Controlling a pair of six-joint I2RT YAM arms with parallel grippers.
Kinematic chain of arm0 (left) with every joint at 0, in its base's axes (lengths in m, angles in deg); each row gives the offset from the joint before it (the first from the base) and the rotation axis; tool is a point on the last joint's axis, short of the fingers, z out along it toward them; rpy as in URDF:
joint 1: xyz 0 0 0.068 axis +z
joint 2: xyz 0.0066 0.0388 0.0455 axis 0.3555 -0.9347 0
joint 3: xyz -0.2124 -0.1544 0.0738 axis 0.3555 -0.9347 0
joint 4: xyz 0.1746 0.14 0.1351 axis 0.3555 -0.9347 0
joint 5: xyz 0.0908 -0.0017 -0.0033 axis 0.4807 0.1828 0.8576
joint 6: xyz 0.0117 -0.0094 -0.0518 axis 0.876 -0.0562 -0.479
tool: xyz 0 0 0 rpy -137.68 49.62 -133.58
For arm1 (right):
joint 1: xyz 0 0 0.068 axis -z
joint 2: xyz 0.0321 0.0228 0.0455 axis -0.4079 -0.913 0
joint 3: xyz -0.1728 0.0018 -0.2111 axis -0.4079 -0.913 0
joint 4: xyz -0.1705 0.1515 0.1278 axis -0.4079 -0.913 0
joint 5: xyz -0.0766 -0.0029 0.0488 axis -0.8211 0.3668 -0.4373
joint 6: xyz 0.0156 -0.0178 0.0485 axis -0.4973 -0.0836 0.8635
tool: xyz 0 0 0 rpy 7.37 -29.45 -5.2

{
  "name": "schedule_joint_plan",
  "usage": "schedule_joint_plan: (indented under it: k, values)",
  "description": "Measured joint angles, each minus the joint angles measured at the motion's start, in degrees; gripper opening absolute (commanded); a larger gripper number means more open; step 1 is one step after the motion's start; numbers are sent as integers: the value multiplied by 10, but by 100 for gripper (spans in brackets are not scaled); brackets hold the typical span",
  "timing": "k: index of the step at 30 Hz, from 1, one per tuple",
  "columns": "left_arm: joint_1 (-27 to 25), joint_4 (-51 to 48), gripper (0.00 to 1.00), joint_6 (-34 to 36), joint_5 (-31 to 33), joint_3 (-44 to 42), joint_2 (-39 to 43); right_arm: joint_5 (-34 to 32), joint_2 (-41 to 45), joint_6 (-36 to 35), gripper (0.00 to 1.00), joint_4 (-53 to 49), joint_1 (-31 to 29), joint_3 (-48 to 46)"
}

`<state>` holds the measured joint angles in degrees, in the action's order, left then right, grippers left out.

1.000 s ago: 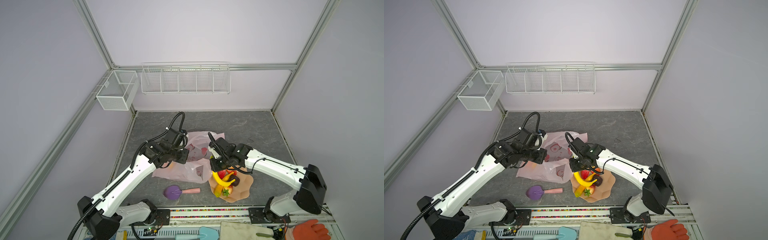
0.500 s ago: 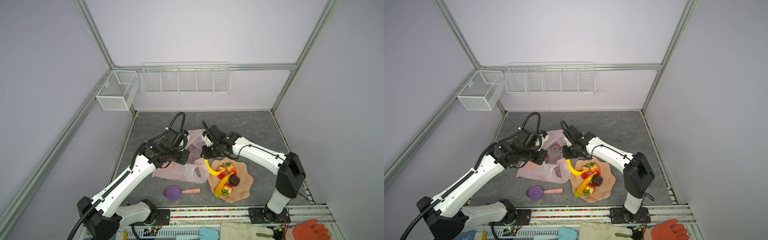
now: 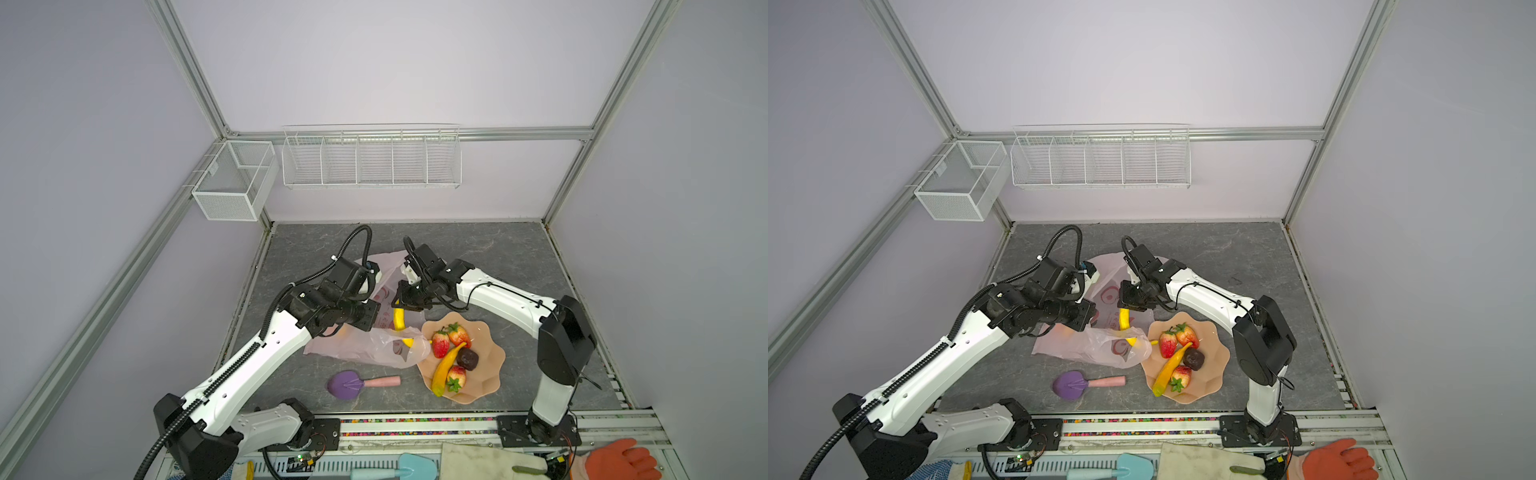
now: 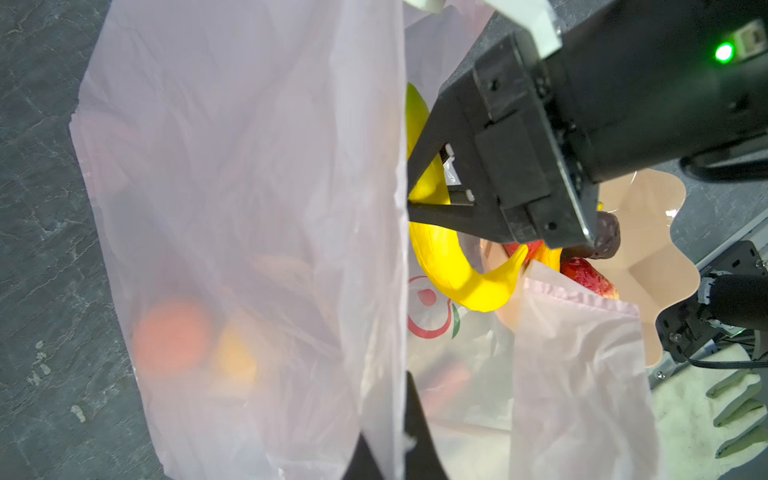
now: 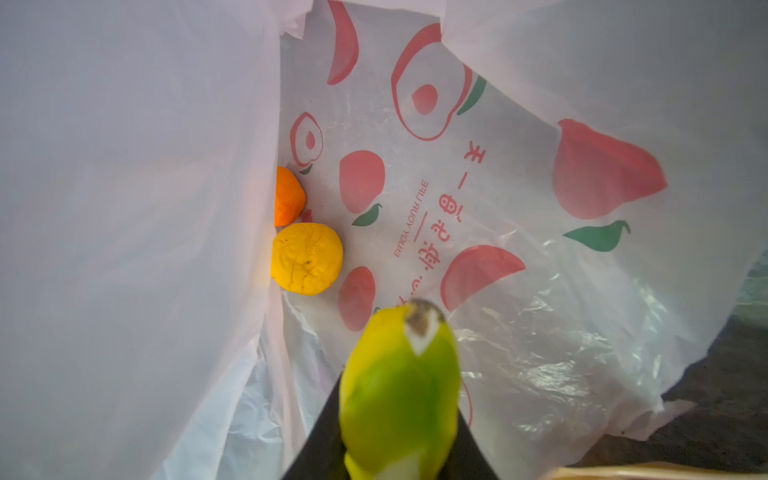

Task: Place the fruits into the plastic bag
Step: 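Lower the banana into the bag mouth with the right gripper and release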

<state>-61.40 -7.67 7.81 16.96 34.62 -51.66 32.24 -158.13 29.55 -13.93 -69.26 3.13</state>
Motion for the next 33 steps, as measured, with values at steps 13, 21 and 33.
schedule_joint_plan:
  k: [13,21,33]
  values:
    - [0,10,0,1,-4,2,-9,16,0,179,20,119,-21,-61]
    - [0,24,0,-2,-19,18,-16,23,-24,261,20,197,-50,-63]
    - [0,45,0,-8,-40,18,-16,23,-76,351,20,282,-56,-58]
